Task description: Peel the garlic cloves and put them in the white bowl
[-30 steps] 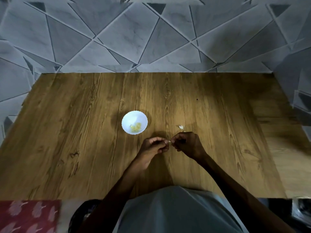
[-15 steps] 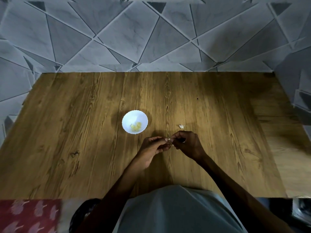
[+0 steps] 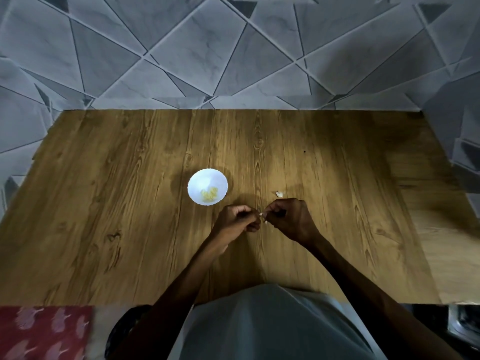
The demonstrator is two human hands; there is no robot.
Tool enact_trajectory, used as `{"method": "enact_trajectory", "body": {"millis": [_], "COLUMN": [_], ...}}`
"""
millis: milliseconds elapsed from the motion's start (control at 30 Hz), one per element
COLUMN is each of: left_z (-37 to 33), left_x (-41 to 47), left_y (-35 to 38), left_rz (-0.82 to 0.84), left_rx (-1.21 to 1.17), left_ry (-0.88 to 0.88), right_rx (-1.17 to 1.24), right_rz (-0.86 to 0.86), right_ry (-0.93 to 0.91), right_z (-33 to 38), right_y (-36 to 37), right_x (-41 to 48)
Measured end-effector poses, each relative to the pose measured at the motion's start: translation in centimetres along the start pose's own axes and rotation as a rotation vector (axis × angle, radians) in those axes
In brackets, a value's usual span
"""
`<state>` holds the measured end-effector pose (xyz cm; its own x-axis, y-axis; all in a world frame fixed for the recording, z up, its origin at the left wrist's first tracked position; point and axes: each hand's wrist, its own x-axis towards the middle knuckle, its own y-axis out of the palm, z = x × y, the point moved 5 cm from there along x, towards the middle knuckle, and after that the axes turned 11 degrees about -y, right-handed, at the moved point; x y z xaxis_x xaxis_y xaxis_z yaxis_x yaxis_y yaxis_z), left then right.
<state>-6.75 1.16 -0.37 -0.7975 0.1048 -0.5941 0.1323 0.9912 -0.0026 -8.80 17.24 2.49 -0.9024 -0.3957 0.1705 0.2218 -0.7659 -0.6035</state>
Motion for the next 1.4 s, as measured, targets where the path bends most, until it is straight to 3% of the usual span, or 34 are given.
{"method": "enact_trajectory", "body": {"millis": [200,567,767,1400], "left_z": [-0.1,-0.1,0.1,-0.1], "left_x": [-0.2,0.1,0.4,0.4], "left_y": [0.0,0.1,0.4,0.2], "left_rz": [-0.042,-0.01,0.055,0.049], "left_rx": [0.055,0.004,-0.007,0.077], "left_ry": [0.026,-0.005,-0.011,0.005], "right_rx": [0.042,0.455,0.621,0.677], "right_rz": [0.017,0.074,0.094,0.105], "right_ry": [0.008,0.333,0.4,0.421], "right_z": [0.1,-0.9,-1.1,-1.1], "right_y": [0.3,0.3,0.3,0.7], "right_x": [-0.2,-0.7,-1.3,-1.3]}}
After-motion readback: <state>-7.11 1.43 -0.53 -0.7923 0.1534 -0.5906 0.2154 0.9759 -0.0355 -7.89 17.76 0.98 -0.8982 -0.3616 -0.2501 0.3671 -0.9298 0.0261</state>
